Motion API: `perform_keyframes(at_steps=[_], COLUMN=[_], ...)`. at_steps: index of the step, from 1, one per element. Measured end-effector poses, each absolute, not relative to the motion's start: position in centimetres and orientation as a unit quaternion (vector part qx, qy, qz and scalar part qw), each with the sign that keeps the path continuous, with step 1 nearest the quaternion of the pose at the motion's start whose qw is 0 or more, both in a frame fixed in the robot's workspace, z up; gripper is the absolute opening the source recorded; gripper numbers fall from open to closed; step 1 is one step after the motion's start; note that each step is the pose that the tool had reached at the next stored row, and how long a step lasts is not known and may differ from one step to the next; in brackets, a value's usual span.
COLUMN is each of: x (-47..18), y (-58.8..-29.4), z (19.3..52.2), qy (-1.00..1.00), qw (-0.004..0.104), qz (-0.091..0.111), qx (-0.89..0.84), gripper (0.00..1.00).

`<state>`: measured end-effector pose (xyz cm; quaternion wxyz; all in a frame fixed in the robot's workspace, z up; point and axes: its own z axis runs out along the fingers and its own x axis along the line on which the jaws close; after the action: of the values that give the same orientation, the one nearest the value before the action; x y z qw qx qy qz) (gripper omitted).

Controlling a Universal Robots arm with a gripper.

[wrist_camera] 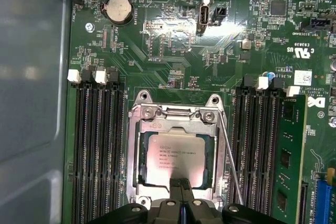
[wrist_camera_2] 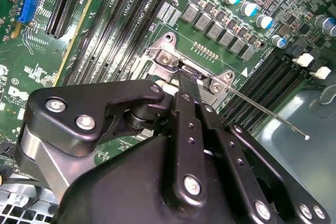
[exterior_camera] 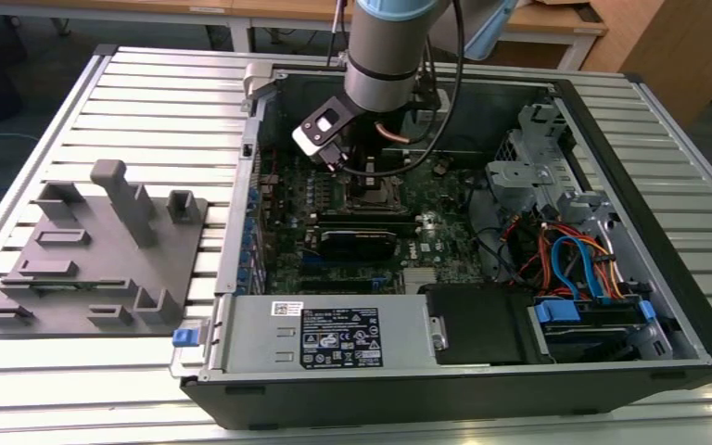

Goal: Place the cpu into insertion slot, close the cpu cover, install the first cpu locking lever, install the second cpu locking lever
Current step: 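Close the cpu cover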

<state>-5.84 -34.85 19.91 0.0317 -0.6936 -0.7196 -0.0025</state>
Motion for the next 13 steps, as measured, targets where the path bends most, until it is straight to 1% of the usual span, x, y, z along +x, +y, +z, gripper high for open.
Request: perform_keyframes(at_steps=[13], x=[-5.92], y=[-34.85], z=[20.03], qy=[-0.72], qw=[0.032], qz=[-0.003], qx=[-0.693], gripper=[0.11])
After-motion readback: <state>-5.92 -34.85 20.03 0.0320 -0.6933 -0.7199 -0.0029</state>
